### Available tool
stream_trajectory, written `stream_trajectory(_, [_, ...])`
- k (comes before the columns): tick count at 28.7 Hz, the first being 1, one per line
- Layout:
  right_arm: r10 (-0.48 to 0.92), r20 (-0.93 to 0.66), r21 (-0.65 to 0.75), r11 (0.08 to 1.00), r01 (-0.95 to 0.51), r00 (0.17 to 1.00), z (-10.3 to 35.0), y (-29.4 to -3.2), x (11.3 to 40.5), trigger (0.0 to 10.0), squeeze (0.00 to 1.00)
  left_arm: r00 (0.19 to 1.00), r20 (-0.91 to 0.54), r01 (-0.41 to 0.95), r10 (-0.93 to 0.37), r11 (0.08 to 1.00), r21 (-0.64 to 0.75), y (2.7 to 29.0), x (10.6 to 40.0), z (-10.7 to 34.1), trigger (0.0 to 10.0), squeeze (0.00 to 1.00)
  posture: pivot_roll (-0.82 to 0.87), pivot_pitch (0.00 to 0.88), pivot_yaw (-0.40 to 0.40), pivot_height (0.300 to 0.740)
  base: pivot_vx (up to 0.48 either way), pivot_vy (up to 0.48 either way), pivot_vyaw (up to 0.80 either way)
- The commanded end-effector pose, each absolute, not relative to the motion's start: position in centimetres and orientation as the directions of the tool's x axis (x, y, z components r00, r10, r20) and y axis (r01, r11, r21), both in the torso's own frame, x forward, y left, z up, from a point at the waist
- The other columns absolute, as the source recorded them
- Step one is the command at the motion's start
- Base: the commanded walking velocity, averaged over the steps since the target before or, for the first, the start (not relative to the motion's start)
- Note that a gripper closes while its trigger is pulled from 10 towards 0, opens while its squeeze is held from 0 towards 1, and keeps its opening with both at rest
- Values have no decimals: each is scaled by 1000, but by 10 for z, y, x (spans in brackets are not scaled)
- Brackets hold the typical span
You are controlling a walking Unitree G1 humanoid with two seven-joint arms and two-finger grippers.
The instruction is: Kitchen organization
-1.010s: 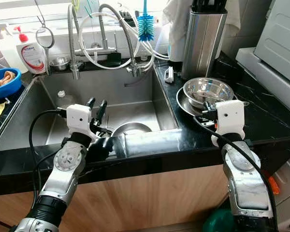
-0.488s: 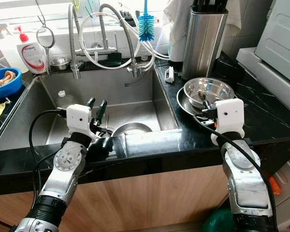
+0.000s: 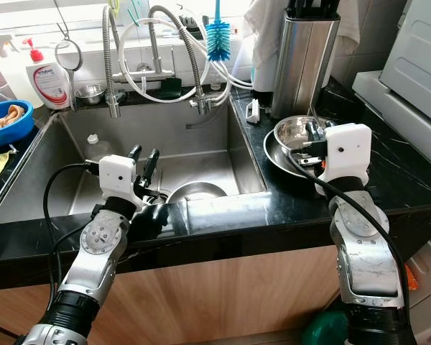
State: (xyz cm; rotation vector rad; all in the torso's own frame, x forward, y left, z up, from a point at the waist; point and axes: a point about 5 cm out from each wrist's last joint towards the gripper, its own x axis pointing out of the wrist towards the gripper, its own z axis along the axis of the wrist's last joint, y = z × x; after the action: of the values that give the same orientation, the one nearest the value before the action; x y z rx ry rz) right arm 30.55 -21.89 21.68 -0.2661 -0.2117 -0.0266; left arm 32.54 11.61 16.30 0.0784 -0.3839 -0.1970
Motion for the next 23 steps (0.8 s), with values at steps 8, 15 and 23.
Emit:
stream_trajectory(8, [121,303,-255,966,-42,945,238,-201,305,10000,0,906,374,166,-200,979,119,118,326,166,10000,0,-179,0,45,740,0,0,0])
stream_trajectory(15, [308,235,-254,935,-248,922,234,-182,309,10000,0,907,372,162,-196,979,120,119,326,165,10000,0,-178,0,45,740,0,0,0])
stream_trajectory(23, [484,107,-246,859,-448,869,213,-167,310,10000,0,908,371,160,-195,979,122,120,327,166,10000,0,-178,0,46,740,0,0,0])
